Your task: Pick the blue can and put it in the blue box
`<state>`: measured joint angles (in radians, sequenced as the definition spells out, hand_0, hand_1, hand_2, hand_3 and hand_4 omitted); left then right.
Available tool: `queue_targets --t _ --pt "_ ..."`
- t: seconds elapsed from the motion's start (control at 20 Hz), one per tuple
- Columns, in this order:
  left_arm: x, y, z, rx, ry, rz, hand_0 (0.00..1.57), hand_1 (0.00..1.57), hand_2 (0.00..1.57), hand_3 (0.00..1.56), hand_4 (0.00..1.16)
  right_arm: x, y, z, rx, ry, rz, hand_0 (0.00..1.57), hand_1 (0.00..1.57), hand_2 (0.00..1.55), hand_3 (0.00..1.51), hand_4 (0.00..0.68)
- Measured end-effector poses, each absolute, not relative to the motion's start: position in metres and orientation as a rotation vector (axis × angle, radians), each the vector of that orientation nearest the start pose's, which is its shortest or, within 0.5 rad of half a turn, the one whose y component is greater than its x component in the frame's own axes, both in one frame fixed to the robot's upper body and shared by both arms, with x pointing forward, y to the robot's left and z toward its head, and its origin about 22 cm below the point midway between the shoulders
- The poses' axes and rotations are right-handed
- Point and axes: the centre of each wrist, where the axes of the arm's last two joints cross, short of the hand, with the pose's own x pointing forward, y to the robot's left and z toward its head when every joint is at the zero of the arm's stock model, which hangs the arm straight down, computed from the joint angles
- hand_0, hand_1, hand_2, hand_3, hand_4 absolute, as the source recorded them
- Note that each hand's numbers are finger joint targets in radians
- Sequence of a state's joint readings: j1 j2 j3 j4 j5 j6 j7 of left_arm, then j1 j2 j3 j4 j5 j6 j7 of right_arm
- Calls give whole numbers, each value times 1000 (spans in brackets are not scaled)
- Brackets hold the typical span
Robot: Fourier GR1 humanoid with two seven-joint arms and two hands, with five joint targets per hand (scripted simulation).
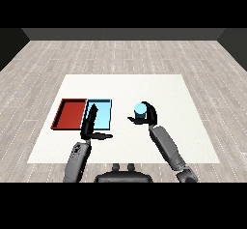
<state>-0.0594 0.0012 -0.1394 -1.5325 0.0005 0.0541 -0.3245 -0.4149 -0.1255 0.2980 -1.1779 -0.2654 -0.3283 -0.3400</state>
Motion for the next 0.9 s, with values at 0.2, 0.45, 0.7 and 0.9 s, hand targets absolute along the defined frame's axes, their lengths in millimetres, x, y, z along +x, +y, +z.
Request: queue_targets --t 0.2,0.45,0.7,0.9 --pt "258 171 4 -143 -1894 -75 0 0 0 0 0 326 -161 15 73 -1856 68 1469 1469 1466 1377 564" --pt "264 158 9 -193 -1887 -73 0 0 0 0 0 332 -158 25 81 -1866 83 1446 1446 1469 1383 562" --pt "275 141 14 -231 -1884 -101 0 0 0 0 0 331 -145 33 101 -1889 90 1443 1443 1468 1389 566" --pt "275 129 9 -243 -1872 -123 0 0 0 0 0 331 -137 35 126 -1897 95 1458 1458 1467 1375 551"
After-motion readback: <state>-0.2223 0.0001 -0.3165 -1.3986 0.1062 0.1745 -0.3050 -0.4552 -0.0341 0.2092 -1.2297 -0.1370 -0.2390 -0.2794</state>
